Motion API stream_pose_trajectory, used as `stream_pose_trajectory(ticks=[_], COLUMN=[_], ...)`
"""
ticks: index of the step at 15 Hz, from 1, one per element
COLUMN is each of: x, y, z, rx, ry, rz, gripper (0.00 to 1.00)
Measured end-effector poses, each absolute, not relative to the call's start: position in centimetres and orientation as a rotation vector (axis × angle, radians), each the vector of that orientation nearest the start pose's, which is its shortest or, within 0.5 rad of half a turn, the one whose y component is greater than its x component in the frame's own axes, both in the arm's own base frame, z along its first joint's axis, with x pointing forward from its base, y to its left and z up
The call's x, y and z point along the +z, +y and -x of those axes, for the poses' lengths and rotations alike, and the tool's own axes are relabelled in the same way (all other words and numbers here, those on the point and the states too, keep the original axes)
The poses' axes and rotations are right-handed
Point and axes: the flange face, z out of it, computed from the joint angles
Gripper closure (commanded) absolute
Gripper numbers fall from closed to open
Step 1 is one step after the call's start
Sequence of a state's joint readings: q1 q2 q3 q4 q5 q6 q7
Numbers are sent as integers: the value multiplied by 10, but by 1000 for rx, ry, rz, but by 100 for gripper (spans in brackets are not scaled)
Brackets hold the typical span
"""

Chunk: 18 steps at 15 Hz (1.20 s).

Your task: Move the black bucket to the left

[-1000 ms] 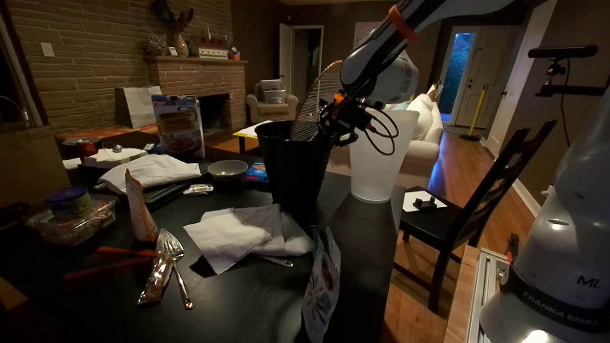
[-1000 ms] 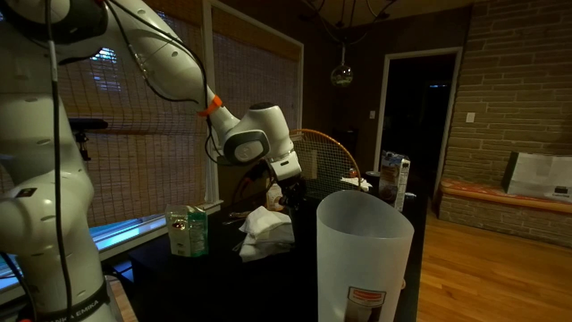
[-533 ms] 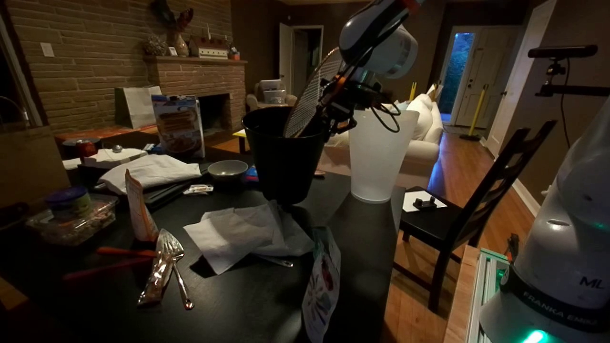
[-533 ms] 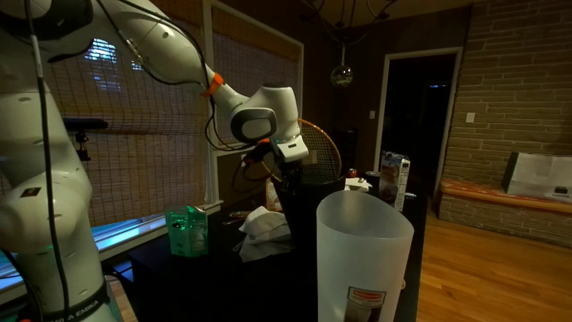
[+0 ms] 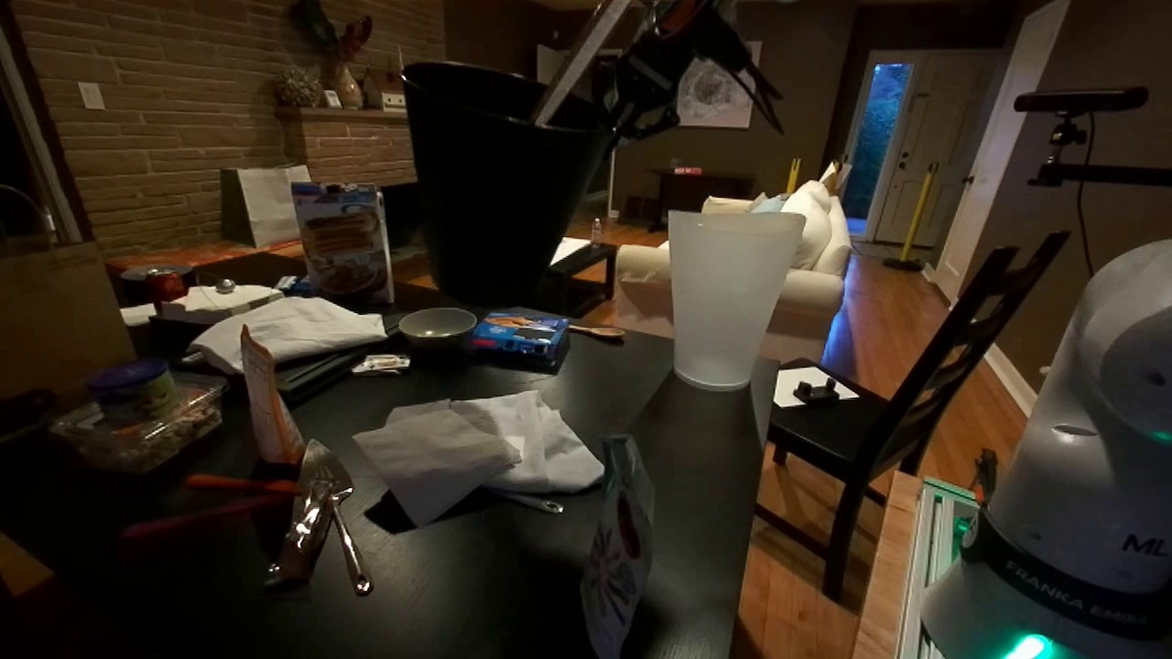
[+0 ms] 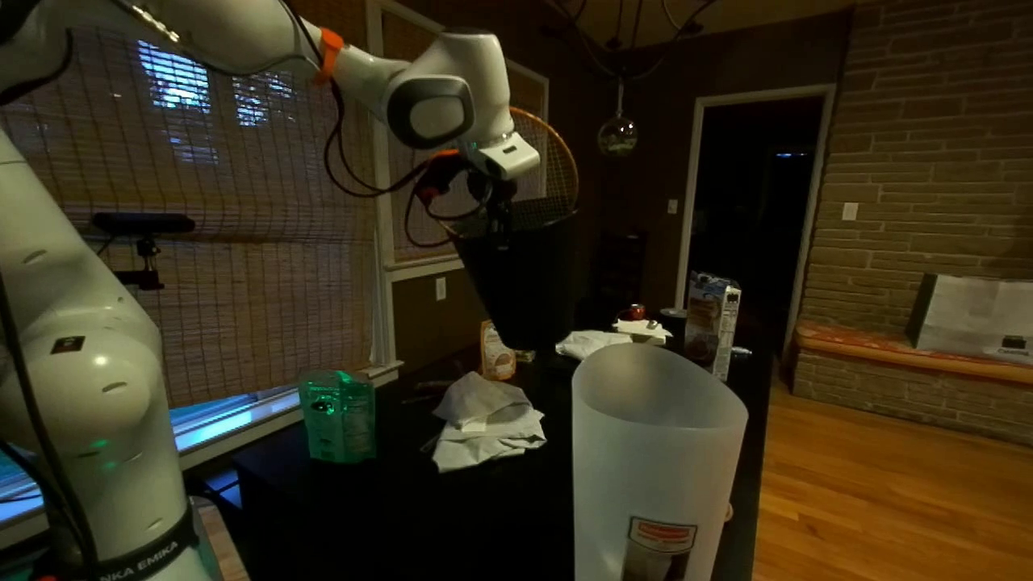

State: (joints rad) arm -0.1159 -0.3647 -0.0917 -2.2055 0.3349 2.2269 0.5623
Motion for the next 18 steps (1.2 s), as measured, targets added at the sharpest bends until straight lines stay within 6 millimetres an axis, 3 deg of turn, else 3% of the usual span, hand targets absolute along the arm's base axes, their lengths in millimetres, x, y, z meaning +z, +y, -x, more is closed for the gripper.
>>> stream_pose_trajectory(ticks=[2, 4, 9, 12, 18], x=[598, 609, 600, 575, 503], y=[-54, -27, -29, -7, 97], z=[-470, -471, -478, -492, -516], rx=[-345, -266, -233, -160, 71], ry=[1078, 969, 940, 907, 686], rz=[2488, 2545, 2571, 2613, 2745], gripper=[95, 95, 99, 99, 99])
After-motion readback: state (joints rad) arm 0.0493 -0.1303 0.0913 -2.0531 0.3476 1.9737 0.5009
